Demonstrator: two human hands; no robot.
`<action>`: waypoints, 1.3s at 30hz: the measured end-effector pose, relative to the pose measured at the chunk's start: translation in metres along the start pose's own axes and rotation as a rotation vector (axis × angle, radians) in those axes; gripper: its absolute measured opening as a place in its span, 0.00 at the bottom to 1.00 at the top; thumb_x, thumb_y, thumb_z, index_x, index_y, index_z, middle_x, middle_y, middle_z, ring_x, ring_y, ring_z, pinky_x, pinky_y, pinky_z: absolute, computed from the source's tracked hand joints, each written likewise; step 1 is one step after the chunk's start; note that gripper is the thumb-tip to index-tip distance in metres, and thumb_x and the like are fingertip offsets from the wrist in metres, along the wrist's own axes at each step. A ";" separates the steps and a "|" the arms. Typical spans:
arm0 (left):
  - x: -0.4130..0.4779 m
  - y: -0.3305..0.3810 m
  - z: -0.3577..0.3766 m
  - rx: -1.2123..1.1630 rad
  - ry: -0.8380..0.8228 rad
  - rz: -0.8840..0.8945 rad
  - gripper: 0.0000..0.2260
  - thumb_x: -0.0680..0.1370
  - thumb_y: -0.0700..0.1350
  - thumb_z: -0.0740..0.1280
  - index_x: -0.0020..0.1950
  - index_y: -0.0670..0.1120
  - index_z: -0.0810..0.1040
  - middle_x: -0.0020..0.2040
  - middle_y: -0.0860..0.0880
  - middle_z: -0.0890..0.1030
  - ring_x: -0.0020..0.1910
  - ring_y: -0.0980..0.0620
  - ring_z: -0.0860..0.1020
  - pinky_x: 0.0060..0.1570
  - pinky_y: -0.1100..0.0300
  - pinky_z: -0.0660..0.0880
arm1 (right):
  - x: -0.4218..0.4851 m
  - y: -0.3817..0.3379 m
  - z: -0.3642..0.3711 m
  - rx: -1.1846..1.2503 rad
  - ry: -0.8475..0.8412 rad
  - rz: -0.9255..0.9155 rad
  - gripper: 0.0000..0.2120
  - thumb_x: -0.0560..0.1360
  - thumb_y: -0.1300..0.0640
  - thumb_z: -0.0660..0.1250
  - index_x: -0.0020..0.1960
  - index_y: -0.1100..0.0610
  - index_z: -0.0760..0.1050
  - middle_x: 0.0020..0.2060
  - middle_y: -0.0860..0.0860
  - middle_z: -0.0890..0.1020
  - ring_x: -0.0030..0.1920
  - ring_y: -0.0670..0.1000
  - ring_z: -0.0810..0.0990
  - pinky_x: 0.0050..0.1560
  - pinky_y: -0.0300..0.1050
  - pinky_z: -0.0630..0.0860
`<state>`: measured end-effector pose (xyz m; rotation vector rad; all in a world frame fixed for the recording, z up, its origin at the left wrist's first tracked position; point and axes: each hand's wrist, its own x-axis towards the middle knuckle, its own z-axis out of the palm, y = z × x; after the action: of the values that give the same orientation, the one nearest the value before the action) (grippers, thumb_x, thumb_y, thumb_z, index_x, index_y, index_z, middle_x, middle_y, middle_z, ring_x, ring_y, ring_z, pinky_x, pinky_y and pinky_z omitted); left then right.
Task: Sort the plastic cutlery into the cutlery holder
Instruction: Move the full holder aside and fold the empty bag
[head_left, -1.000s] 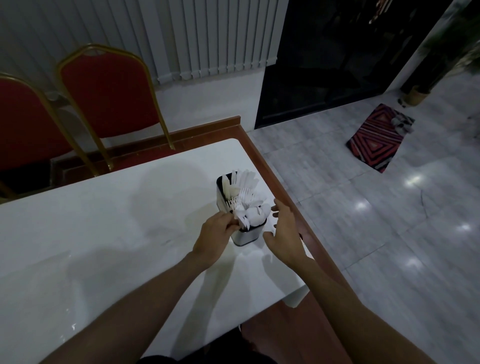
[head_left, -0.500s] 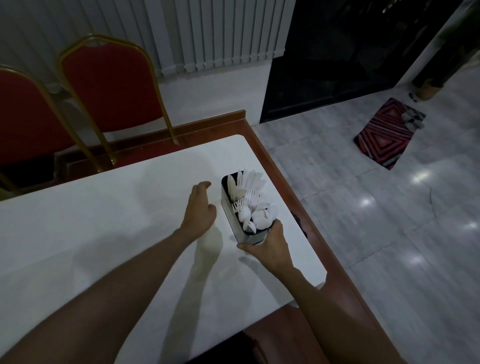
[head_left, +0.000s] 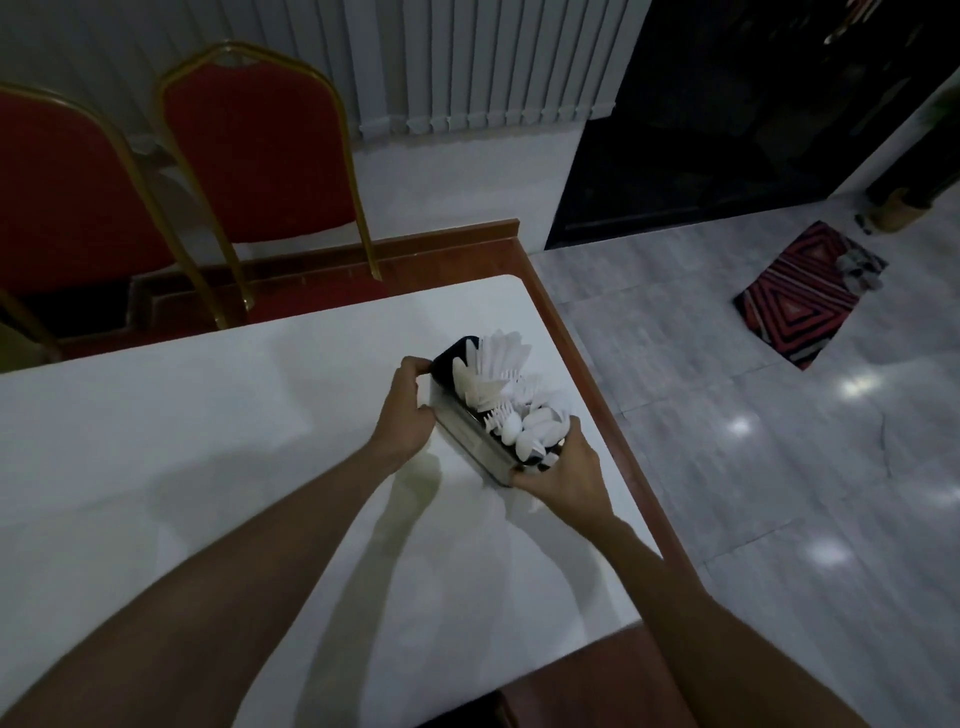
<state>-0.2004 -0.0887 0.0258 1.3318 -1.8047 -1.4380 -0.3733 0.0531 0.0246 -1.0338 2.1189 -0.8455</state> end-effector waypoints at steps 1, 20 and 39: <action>-0.001 -0.004 -0.010 -0.035 0.058 -0.009 0.24 0.70 0.26 0.55 0.63 0.44 0.64 0.63 0.48 0.70 0.63 0.51 0.69 0.62 0.61 0.64 | 0.010 -0.012 0.001 0.006 -0.050 -0.031 0.32 0.58 0.53 0.79 0.56 0.51 0.66 0.46 0.47 0.79 0.46 0.47 0.79 0.41 0.37 0.77; -0.035 -0.068 -0.133 -0.240 0.636 -0.178 0.14 0.79 0.34 0.60 0.62 0.41 0.62 0.57 0.50 0.71 0.56 0.52 0.75 0.45 0.65 0.72 | 0.119 -0.133 0.154 0.209 -0.502 -0.199 0.39 0.69 0.71 0.69 0.74 0.49 0.61 0.63 0.48 0.75 0.62 0.53 0.74 0.65 0.54 0.74; -0.054 -0.084 -0.144 -0.073 0.529 -0.282 0.24 0.78 0.37 0.63 0.72 0.42 0.59 0.67 0.46 0.69 0.66 0.50 0.68 0.64 0.58 0.67 | 0.079 -0.143 0.170 0.181 -0.198 0.020 0.39 0.72 0.67 0.71 0.76 0.58 0.54 0.70 0.57 0.69 0.68 0.58 0.71 0.68 0.51 0.71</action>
<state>-0.0271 -0.1053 0.0078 1.7775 -1.2497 -1.1198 -0.2228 -0.1277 0.0117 -0.9588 1.8487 -0.8702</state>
